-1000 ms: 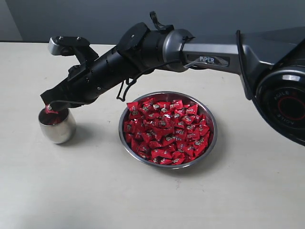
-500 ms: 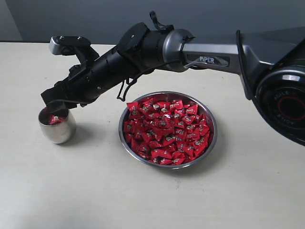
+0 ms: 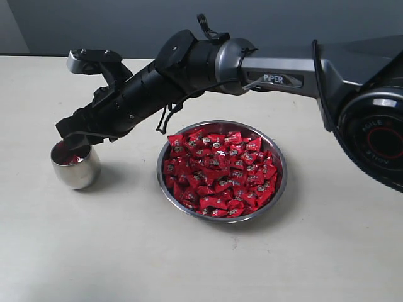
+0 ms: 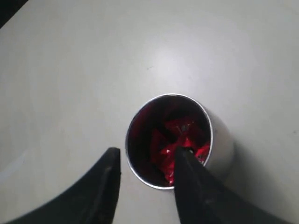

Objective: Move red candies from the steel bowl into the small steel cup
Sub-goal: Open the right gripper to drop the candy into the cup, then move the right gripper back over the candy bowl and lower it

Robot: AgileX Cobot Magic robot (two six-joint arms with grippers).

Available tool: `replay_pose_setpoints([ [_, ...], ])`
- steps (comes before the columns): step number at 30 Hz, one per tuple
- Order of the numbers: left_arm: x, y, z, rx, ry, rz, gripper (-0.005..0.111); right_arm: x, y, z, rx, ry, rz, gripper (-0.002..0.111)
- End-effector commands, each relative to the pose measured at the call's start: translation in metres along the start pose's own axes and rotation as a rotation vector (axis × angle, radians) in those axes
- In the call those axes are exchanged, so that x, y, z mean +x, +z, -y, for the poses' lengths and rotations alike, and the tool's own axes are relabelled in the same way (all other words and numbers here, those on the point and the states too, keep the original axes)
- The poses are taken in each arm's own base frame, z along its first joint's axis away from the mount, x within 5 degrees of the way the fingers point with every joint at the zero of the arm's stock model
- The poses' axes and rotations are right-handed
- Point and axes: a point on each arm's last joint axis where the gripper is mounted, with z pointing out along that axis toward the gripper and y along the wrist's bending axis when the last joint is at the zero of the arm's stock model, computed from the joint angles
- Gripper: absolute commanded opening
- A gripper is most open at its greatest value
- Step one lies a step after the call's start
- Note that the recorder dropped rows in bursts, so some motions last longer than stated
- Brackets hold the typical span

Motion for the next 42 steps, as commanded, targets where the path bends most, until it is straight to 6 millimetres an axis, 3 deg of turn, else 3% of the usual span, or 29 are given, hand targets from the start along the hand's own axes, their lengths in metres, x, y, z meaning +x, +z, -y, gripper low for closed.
replay_pose_setpoints([
  [1, 0.001, 0.0, 0.0, 0.0, -0.005, 0.002, 0.0, -0.006, -0.007, -0.002, 0.006, -0.016, 0.013, 0.037],
  [5, 0.001, 0.0, 0.0, 0.0, -0.005, 0.002, 0.0, -0.005, -0.008, -0.001, 0.02, -0.039, 0.002, 0.033],
  [11, 0.001, 0.0, 0.0, 0.0, -0.005, 0.002, 0.0, -0.004, -0.009, -0.002, 0.005, -0.026, -0.014, -0.001],
  [19, 0.001, 0.0, 0.0, 0.0, -0.005, 0.002, 0.0, -0.002, -0.025, 0.014, 0.106, -0.139, -0.094, 0.0],
  [29, 0.001, 0.0, 0.0, 0.0, -0.005, 0.002, 0.0, -0.002, -0.068, 0.046, 0.265, -0.228, -0.226, 0.0],
  [36, 0.001, 0.0, 0.0, 0.0, -0.005, 0.002, 0.0, 0.004, -0.087, 0.05, 0.367, -0.378, -0.405, 0.0],
  [42, 0.001, 0.0, 0.0, 0.0, -0.005, 0.002, 0.0, 0.006, -0.089, 0.05, 0.372, -0.387, -0.438, 0.0],
])
